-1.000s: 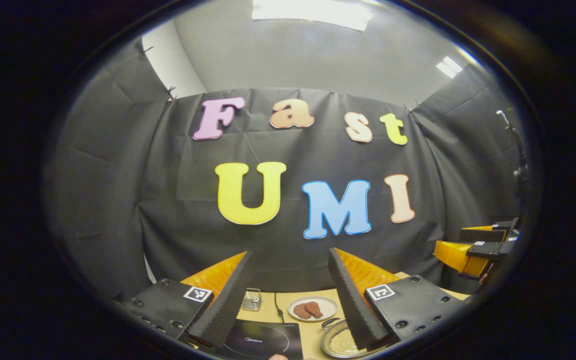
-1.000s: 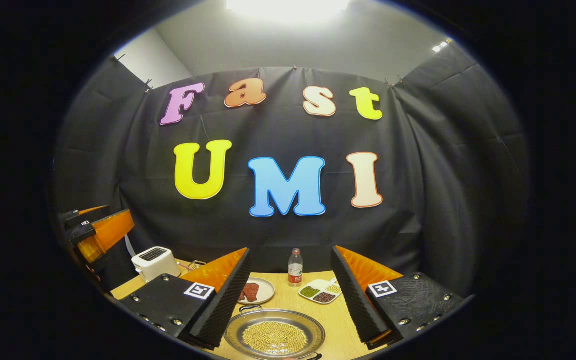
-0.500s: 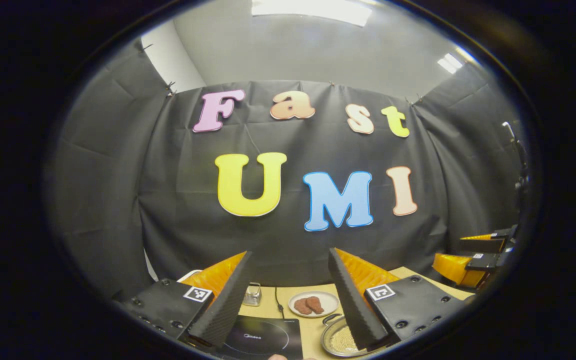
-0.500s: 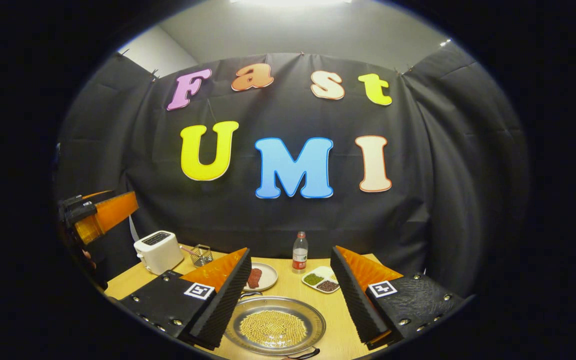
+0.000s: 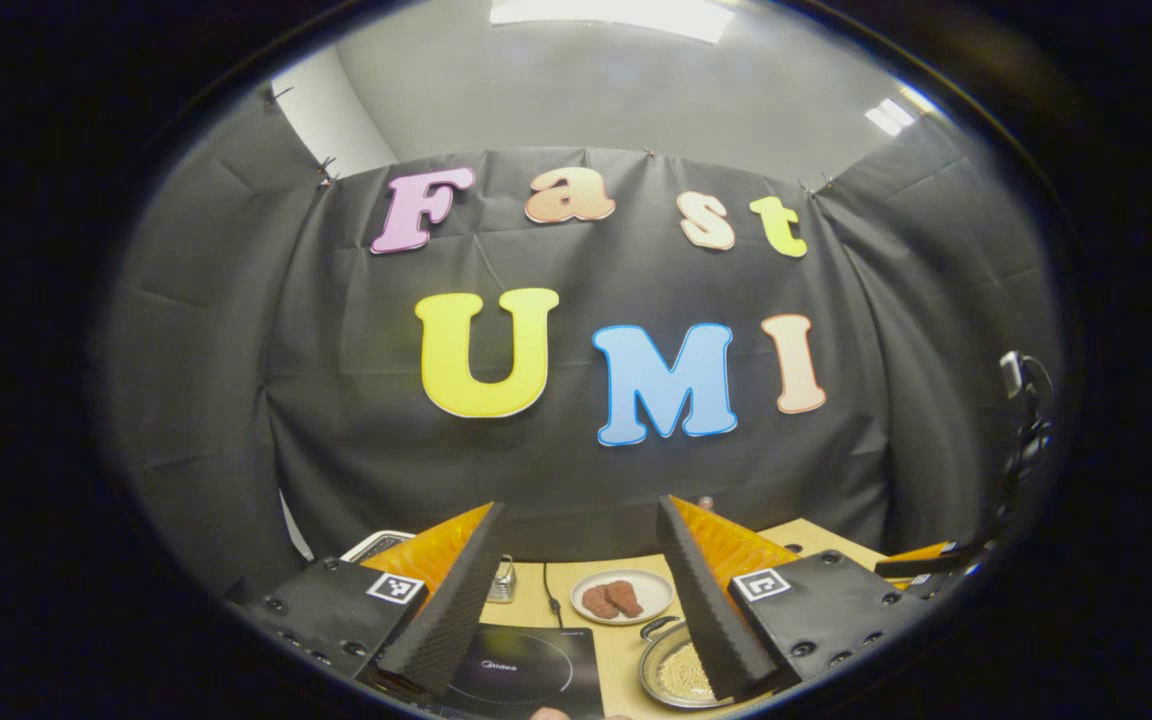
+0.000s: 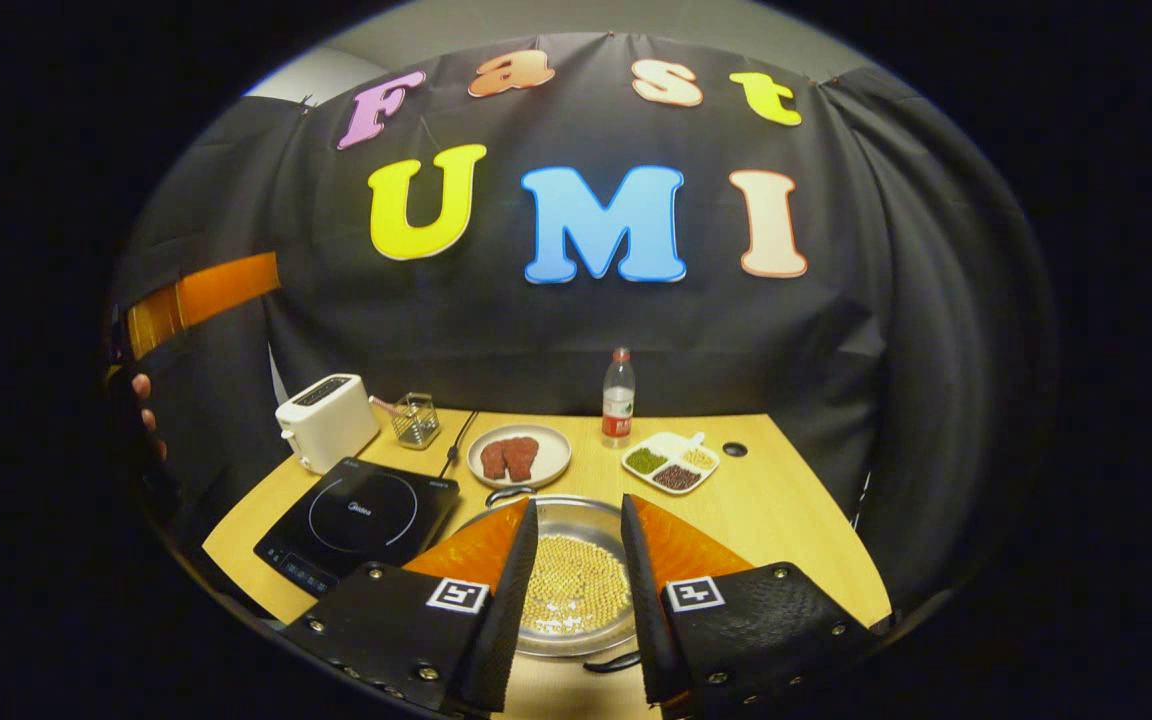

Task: First push the handle of the pot to place it horizontally, then grasp the pot with both hands and set it on the induction cooktop.

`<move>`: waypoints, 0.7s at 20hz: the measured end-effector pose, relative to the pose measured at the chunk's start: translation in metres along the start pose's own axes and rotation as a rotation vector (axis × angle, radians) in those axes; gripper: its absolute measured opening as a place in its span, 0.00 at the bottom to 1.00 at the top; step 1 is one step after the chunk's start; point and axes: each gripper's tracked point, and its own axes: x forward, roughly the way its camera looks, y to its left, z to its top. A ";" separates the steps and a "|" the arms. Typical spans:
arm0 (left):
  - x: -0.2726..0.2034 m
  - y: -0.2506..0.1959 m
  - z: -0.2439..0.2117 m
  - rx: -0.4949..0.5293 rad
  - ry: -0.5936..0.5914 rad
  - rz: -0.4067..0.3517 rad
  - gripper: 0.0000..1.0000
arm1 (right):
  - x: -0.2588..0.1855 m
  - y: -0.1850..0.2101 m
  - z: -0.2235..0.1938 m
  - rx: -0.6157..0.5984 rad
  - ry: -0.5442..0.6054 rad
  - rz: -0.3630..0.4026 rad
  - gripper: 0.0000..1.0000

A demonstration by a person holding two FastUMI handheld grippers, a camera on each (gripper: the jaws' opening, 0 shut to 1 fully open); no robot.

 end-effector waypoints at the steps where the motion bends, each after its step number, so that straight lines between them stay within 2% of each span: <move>1: 0.001 -0.001 -0.003 0.002 0.004 -0.001 0.96 | -0.001 -0.008 -0.010 -0.009 0.041 -0.024 0.51; 2: 0.000 -0.003 -0.005 0.003 0.009 -0.002 0.96 | 0.003 -0.008 -0.020 -0.002 0.072 -0.006 0.31; 3: 0.000 -0.004 -0.007 0.005 0.014 -0.001 0.98 | 0.008 -0.001 -0.036 0.012 0.110 0.029 0.22; 6: 0.002 -0.004 -0.013 0.010 0.030 0.005 0.96 | 0.008 0.008 -0.072 0.035 0.247 0.099 0.18; 7: 0.002 -0.004 -0.016 0.010 0.035 0.008 0.95 | 0.005 0.001 -0.085 0.033 0.287 0.085 0.12; 8: 0.002 -0.004 -0.018 0.010 0.040 0.012 0.97 | -0.002 0.004 -0.093 0.049 0.318 0.112 0.05; 14: 0.003 0.000 -0.028 0.005 0.070 0.037 0.96 | 0.005 0.004 -0.146 0.047 0.491 0.144 0.04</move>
